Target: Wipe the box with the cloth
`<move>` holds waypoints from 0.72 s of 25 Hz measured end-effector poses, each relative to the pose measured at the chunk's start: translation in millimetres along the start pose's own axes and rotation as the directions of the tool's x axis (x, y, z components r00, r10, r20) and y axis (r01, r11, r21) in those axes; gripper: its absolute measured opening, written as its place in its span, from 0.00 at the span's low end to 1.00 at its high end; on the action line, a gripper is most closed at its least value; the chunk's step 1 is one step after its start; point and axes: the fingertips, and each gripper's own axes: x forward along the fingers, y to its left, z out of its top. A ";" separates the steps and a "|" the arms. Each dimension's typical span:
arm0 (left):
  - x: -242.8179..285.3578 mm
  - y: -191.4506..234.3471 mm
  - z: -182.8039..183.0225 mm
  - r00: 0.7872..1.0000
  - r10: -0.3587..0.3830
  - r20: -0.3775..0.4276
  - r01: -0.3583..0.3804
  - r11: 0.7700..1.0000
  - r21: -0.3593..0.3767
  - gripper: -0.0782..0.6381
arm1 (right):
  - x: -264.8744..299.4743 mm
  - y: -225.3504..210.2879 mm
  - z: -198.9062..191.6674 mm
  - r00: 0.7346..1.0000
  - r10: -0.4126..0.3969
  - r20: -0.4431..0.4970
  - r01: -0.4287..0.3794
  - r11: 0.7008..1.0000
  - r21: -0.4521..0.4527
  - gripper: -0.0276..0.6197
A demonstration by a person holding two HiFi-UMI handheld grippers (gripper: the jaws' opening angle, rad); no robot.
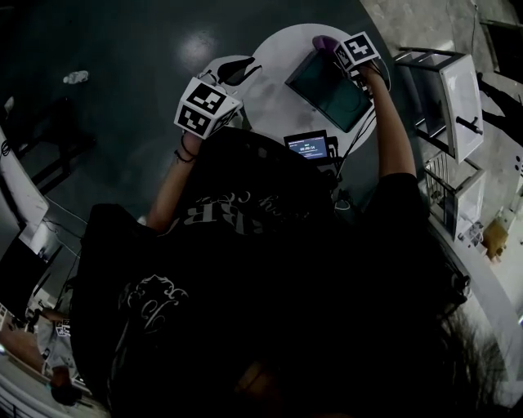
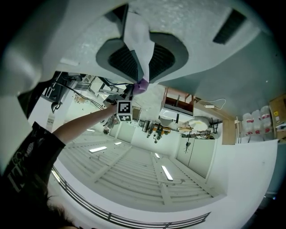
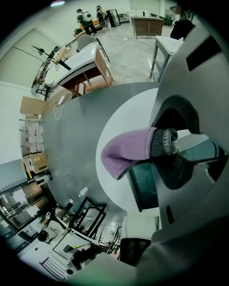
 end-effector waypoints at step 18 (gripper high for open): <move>-79.7 75.4 -27.7 0.997 0.076 0.030 -0.074 0.996 -0.051 0.22 | 5.3 66.7 87.9 0.997 -0.029 -0.067 0.021 0.993 -0.112 0.18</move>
